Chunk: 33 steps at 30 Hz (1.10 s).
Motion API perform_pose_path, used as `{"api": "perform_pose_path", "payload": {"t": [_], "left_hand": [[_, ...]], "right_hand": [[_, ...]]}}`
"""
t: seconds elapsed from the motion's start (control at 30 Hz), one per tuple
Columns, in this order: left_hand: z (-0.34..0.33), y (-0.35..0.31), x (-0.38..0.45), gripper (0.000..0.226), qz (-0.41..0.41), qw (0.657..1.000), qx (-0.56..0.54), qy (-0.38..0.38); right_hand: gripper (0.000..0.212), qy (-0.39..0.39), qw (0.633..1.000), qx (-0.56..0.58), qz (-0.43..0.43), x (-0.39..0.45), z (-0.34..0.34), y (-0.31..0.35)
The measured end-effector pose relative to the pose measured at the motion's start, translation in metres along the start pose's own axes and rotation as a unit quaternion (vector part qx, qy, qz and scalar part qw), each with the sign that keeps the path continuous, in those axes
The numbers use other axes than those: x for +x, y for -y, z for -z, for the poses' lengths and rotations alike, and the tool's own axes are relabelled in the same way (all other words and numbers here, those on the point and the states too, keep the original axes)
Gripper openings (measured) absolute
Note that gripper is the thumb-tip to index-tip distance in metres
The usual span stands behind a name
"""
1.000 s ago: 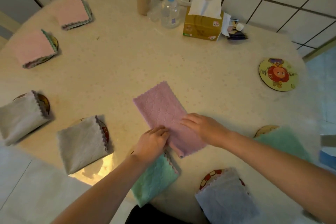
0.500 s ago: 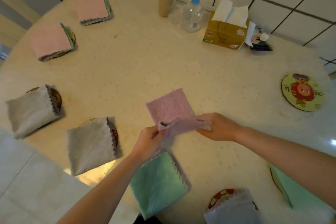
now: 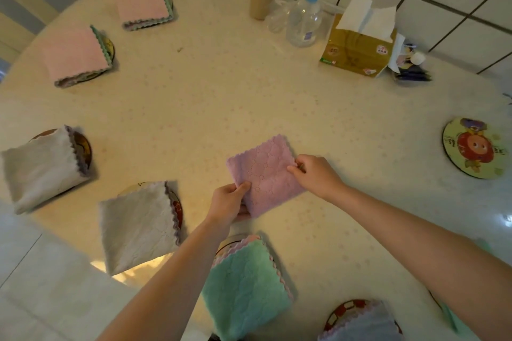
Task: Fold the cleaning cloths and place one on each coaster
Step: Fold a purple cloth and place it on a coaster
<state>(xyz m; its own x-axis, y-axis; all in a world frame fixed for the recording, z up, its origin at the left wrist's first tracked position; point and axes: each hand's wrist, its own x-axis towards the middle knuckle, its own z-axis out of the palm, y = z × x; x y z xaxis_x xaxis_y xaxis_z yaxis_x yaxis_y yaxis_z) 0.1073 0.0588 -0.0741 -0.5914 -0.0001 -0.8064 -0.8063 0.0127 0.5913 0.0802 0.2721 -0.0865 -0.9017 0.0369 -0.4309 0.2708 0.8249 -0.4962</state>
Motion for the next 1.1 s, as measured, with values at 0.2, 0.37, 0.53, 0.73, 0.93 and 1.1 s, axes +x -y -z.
{"api": "perform_pose_path", "payload": {"t": [0.2,0.37,0.53,0.73,0.93,1.1], "left_hand": [[0.014,-0.010,-0.001,0.028,0.018,0.996,0.064,-0.061],[0.026,-0.018,0.005,0.032,-0.349,0.829,0.400,-0.176],[0.020,-0.024,0.032,0.043,-0.383,0.749,0.533,-0.090],[0.013,-0.035,0.037,0.045,-0.313,0.790,0.517,-0.107],[-0.006,-0.049,0.043,0.028,-0.192,0.843,0.488,-0.119],[-0.005,-0.056,0.024,0.030,-0.134,0.961,0.241,-0.029]], "right_hand": [[0.026,-0.020,0.999,0.014,-0.041,-0.006,0.001,0.008],[0.050,-0.053,0.997,-0.029,-0.051,-0.021,0.000,0.013],[0.056,-0.059,0.992,-0.037,-0.103,-0.030,-0.011,0.018],[0.054,-0.043,0.978,0.054,-0.195,-0.035,-0.011,0.018],[0.037,0.019,0.962,0.131,-0.240,-0.034,-0.011,0.022],[0.025,0.002,0.946,0.256,-0.200,-0.054,0.000,0.009]]}}
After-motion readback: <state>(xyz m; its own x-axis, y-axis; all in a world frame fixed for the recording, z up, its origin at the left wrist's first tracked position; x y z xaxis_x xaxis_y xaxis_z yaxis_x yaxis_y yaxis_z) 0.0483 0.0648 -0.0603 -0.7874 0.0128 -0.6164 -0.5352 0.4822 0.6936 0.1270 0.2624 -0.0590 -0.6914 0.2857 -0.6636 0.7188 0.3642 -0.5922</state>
